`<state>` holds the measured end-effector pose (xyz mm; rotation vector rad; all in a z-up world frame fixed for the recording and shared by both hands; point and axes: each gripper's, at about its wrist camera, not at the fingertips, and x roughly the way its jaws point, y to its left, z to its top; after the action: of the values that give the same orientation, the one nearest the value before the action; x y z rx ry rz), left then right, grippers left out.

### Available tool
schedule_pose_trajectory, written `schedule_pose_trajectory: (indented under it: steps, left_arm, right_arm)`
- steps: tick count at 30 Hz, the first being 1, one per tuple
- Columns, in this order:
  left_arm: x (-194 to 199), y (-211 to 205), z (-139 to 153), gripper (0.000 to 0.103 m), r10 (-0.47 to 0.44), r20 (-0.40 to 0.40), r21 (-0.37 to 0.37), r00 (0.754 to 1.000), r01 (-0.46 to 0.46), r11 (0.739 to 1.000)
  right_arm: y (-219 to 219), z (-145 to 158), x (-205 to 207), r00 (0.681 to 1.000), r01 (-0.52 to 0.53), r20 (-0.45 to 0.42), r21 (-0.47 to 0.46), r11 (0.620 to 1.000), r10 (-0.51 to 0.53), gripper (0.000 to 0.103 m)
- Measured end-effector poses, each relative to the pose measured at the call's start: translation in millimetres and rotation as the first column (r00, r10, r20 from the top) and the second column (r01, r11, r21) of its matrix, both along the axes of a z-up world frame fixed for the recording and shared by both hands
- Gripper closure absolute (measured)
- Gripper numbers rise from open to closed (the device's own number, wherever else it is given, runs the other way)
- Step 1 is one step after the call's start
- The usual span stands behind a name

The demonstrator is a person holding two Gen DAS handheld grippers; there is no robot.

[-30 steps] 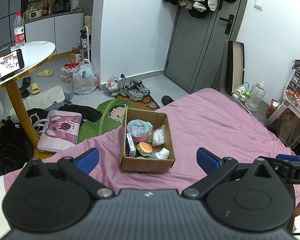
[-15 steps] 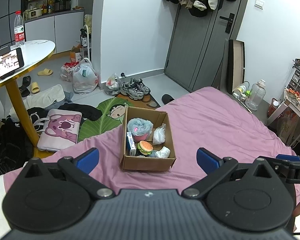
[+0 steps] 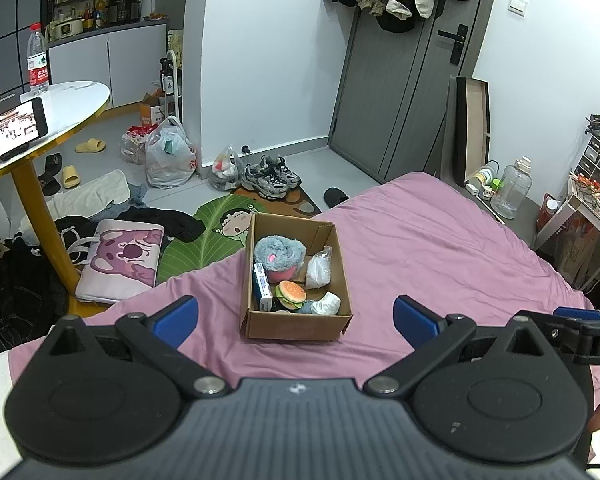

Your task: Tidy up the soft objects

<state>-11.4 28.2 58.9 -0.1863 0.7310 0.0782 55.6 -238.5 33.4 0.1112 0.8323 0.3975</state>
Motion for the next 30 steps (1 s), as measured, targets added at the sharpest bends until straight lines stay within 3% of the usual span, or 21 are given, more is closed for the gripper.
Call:
schedule_pose_trajectory:
  steps: [30]
  left_arm:
    - [-0.8,2.7,-8.8,0.000,-0.005,-0.016,0.021,1.000,0.006,1.000]
  right_arm:
    - [2.5,-8.4,4.2,1.000,-0.001,-0.021,-0.009,1.000,0.001,0.000]
